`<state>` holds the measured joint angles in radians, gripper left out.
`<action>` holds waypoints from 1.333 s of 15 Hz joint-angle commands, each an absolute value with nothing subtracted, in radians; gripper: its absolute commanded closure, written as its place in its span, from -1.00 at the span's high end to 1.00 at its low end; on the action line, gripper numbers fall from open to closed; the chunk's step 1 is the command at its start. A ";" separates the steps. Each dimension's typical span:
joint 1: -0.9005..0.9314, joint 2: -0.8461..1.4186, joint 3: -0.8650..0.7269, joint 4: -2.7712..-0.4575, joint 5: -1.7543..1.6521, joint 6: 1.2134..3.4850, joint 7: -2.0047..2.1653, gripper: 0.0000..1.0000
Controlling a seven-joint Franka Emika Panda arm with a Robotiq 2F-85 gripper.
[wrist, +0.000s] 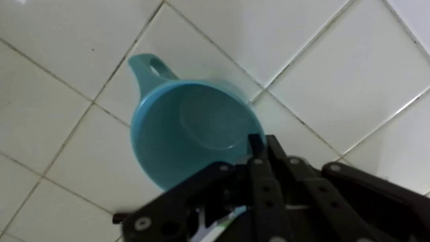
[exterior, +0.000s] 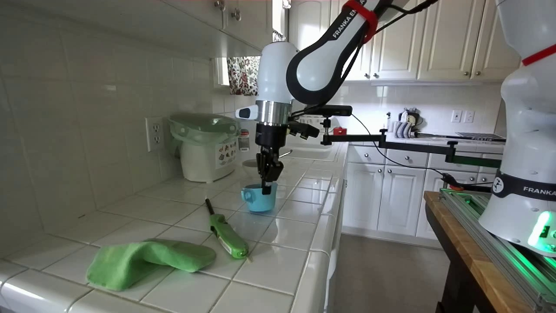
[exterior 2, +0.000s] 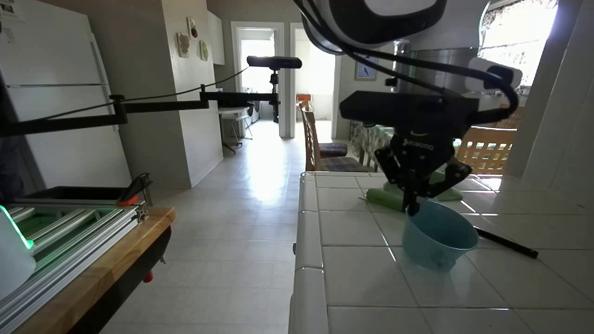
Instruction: Move the blue cup backwards.
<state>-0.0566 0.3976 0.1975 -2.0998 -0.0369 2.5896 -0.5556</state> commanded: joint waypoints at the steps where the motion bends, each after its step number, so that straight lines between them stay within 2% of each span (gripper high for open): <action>1: -0.071 0.428 0.190 -2.026 -0.066 2.560 -0.641 -0.99; 20: -0.004 0.632 0.119 -1.609 -0.296 2.424 -0.657 -0.98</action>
<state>-0.0273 0.5825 0.1443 -1.6862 -0.2650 2.4462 -0.6103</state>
